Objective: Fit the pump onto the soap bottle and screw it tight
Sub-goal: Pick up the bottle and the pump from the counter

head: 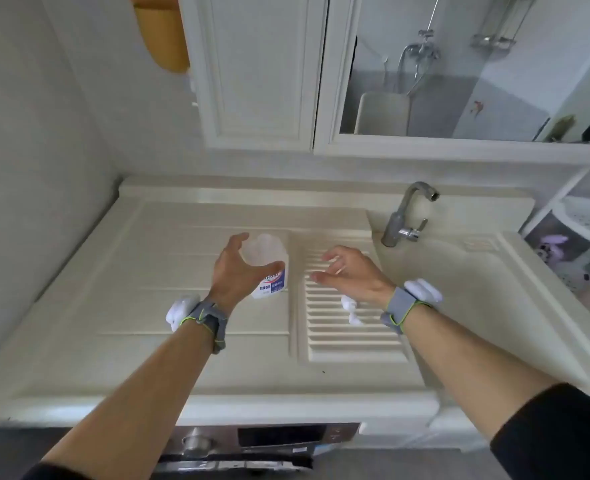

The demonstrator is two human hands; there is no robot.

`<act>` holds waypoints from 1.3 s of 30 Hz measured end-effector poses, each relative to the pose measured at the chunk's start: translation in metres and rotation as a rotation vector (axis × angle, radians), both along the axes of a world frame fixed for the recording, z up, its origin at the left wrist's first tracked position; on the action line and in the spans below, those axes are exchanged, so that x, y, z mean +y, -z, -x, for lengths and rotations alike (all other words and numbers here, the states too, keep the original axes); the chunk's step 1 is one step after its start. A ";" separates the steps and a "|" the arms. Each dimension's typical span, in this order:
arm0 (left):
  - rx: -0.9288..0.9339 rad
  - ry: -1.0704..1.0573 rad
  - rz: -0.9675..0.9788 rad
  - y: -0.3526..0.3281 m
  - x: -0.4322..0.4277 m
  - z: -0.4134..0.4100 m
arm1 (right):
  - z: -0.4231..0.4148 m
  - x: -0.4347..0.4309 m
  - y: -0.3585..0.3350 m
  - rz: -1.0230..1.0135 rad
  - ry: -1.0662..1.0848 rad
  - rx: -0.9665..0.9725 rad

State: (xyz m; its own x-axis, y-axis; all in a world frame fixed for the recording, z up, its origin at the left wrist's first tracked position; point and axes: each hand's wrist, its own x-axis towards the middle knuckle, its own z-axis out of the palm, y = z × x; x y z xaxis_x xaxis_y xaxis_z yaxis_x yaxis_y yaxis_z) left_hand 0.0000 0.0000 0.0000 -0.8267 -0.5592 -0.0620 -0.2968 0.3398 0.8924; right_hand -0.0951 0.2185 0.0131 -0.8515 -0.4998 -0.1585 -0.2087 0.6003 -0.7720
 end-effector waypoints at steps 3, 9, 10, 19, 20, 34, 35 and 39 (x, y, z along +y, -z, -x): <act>-0.007 0.009 -0.003 0.009 -0.003 0.008 | 0.001 -0.003 0.011 -0.006 0.015 -0.026; -0.014 -0.004 -0.017 0.032 -0.003 0.023 | 0.004 -0.002 0.038 -0.030 0.023 -0.045; -0.010 -0.008 -0.015 0.036 -0.003 0.025 | 0.005 -0.001 0.042 -0.049 0.029 -0.032; 0.048 -0.039 -0.018 0.057 -0.006 0.031 | 0.009 0.002 0.069 -0.124 0.055 0.083; 0.051 -0.039 -0.021 0.057 -0.006 0.030 | 0.009 0.001 0.070 -0.137 0.054 0.092; 0.067 -0.031 -0.011 0.060 -0.007 0.031 | 0.008 0.004 0.084 -0.599 0.134 0.385; 0.068 -0.032 -0.013 0.060 -0.007 0.031 | 0.007 0.004 0.086 -0.618 0.133 0.383; 0.074 -0.036 -0.013 0.060 -0.007 0.032 | 0.005 0.005 0.092 -0.630 0.140 0.359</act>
State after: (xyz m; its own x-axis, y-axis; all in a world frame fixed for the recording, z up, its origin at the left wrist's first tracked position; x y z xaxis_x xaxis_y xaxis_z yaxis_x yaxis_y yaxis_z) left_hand -0.0319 -0.0067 -0.0601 -0.8086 -0.5883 -0.0086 -0.2414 0.3186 0.9166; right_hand -0.0997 0.2234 -0.0793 -0.9540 -0.2890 -0.0796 -0.2726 0.9469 -0.1705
